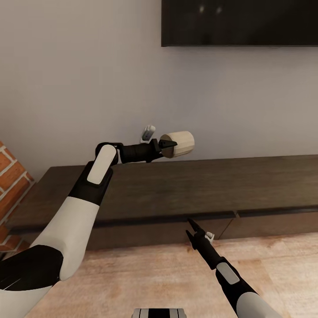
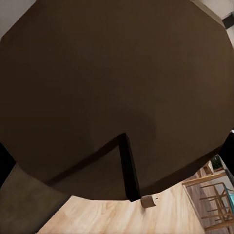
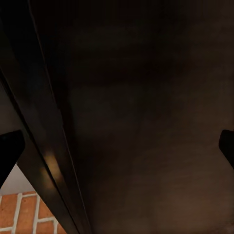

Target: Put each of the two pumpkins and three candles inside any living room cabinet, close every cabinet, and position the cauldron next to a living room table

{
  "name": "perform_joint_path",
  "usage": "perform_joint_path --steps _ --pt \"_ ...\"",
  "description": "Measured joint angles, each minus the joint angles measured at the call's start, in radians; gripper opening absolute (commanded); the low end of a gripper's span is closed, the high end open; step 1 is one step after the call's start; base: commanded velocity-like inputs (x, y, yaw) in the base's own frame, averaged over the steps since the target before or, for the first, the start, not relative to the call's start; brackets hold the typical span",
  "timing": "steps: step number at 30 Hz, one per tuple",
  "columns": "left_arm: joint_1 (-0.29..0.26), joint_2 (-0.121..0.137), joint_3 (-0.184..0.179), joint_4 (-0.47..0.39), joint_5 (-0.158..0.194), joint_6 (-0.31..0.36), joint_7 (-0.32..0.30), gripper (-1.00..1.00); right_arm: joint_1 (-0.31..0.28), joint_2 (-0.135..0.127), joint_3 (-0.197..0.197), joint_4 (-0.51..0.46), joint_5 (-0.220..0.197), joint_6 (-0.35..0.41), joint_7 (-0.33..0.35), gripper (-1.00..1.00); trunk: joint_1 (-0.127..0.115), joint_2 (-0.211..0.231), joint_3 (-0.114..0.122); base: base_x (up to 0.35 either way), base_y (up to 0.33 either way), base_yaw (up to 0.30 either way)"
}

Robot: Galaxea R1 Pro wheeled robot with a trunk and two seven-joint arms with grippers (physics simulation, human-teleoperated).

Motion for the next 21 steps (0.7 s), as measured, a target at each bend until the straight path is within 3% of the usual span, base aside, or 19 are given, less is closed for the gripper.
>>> perform_joint_path --steps 7,8,21 --pt "0.0 0.0 0.0 0.0 0.0 0.0 0.001 -1.0 0.005 0.0 0.005 -0.002 -0.007 0.006 0.002 1.0 0.0 0.0 0.0 0.06 0.0 0.0" --pt "0.0 0.0 0.0 0.0 -0.001 0.0 0.001 -1.0 0.005 0.0 0.005 -0.002 -0.007 0.005 0.001 -1.0 0.0 0.0 0.0 0.007 0.0 0.0" --pt "0.0 0.0 0.0 0.0 -0.003 0.0 0.001 -1.0 0.005 0.0 0.005 -0.002 -0.007 0.007 0.001 -1.0 0.0 0.0 0.0 0.001 0.0 0.0"
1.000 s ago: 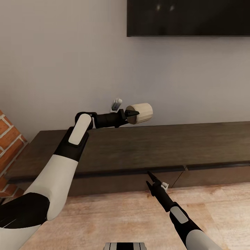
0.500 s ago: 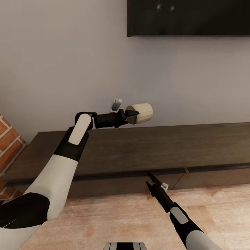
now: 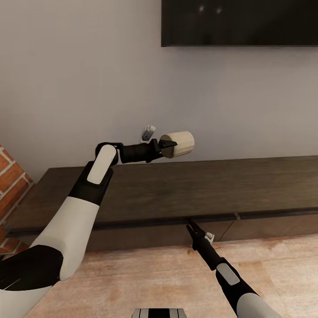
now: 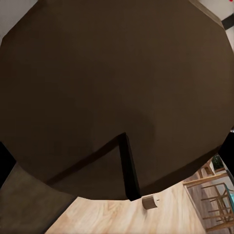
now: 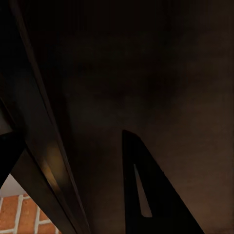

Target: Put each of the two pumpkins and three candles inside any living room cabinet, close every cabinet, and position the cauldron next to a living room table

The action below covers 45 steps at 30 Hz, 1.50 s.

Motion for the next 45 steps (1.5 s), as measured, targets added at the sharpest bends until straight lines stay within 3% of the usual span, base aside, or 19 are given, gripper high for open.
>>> perform_joint_path --steps 28,37,45 --pt "0.0 0.0 0.0 0.0 0.0 0.0 -0.001 -1.0 -0.001 -0.002 0.002 0.002 0.002 0.0 0.0 -1.0 -0.001 0.0 0.008 0.0 0.0 0.0" --pt "0.0 0.0 0.0 0.0 0.001 0.0 0.0 -1.0 0.001 -0.001 0.001 0.004 0.012 -0.007 -0.002 -1.0 -0.005 0.003 0.042 0.0 0.0 0.0" --pt "0.0 0.0 0.0 0.0 -0.002 0.0 0.0 -1.0 0.001 -0.001 0.001 0.004 0.012 -0.007 -0.002 -1.0 -0.005 0.003 0.043 0.0 0.0 0.0"
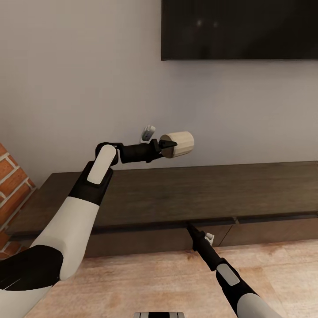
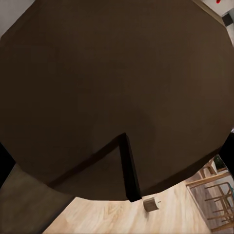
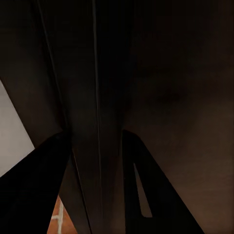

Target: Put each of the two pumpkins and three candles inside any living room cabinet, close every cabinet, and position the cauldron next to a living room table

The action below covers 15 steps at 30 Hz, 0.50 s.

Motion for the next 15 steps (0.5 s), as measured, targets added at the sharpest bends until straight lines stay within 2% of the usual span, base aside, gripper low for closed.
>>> perform_joint_path --steps 15 --pt "0.0 0.0 -0.001 0.0 0.0 0.0 0.0 -1.0 0.0 0.0 0.0 0.0 0.0 0.0 0.0 -1.0 0.0 0.0 0.0 0.0 0.0 0.0"
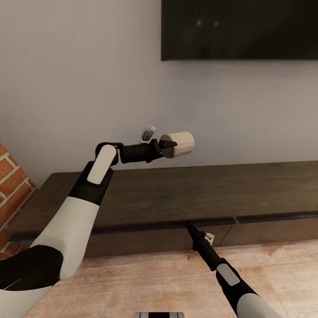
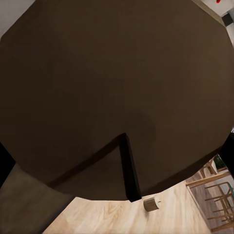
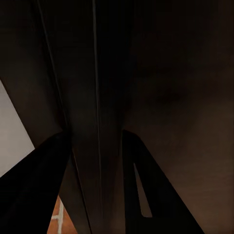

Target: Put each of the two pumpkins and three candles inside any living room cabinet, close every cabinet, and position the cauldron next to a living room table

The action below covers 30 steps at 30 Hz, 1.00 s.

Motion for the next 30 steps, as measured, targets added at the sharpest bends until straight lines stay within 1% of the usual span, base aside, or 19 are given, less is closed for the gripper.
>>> perform_joint_path --steps 3,6,8,23,26,30 --pt "0.0 0.0 0.0 0.0 0.0 0.0 0.0 -1.0 0.0 0.0 0.0 0.0 0.0 0.0 0.0 -1.0 0.0 0.0 0.0 0.0 0.0 0.0" --pt "0.0 0.0 -0.001 0.0 0.003 0.0 0.0 -1.0 -0.005 0.0 -0.007 0.022 0.007 -0.007 -0.008 -1.0 -0.001 0.001 0.012 0.0 0.0 0.0" --pt "0.0 0.0 -0.001 0.0 -0.002 0.0 0.0 -1.0 -0.005 0.0 -0.007 0.022 0.007 -0.007 -0.009 -1.0 -0.001 0.001 0.012 0.0 0.0 0.0" --pt "0.0 0.0 -0.002 0.0 -0.001 0.0 0.0 -1.0 -0.005 0.0 -0.007 0.021 0.007 -0.008 -0.009 -1.0 -0.001 0.001 0.012 -0.001 0.0 0.0" --pt "0.0 0.0 -0.002 0.0 -0.002 0.0 0.0 -1.0 -0.005 0.0 -0.003 0.004 0.01 -0.008 -0.033 -1.0 -0.001 0.001 0.012 -0.096 0.0 0.0" --pt "0.0 0.0 -0.002 0.0 -0.001 0.0 0.0 -1.0 -0.005 0.0 -0.005 0.002 0.008 -0.008 -0.036 -1.0 -0.001 0.001 0.012 -0.135 0.0 0.0"
